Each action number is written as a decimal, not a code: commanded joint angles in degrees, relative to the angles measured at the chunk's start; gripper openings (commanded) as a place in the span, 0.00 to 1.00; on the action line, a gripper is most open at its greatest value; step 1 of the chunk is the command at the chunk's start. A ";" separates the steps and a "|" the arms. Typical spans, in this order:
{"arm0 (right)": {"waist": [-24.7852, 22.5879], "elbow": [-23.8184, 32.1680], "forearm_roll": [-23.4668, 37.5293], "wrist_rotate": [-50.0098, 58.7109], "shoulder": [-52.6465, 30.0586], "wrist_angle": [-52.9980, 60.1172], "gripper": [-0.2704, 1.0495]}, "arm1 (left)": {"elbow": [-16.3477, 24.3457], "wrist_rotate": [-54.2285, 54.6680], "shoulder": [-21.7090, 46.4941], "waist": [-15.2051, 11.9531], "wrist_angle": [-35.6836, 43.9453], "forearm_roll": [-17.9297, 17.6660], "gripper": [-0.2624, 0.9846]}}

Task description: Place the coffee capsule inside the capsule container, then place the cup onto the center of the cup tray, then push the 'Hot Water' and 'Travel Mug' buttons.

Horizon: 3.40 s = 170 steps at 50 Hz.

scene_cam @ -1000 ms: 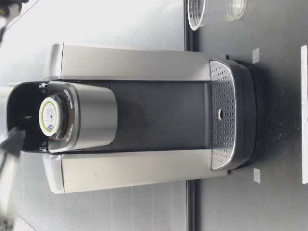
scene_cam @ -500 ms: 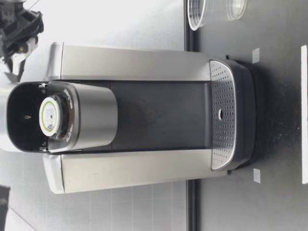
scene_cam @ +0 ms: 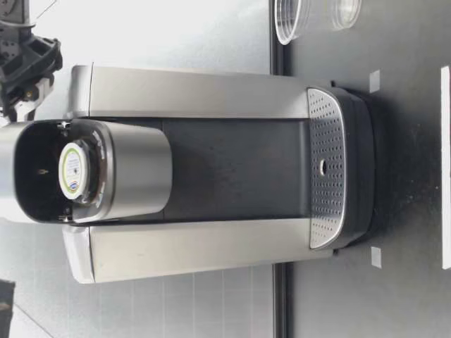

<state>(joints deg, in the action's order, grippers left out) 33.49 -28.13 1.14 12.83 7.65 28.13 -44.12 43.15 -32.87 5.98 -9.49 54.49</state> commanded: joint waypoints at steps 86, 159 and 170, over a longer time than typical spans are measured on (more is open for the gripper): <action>-6.86 -40.25 -10.02 21.18 41.92 -26.10 0.24 | -0.35 1.67 0.53 -0.09 1.32 -0.88 0.80; 0.70 -44.30 -9.93 31.20 26.19 -29.36 0.59 | -4.04 2.90 1.14 -0.35 1.23 -0.88 0.80; 0.70 -43.33 -9.84 31.03 22.41 -29.27 0.59 | -4.04 2.90 1.14 -0.35 1.23 -0.88 0.80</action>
<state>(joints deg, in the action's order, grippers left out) 33.75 -72.86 -8.79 44.03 30.76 -1.67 -48.87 45.97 -31.38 5.80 -8.53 53.61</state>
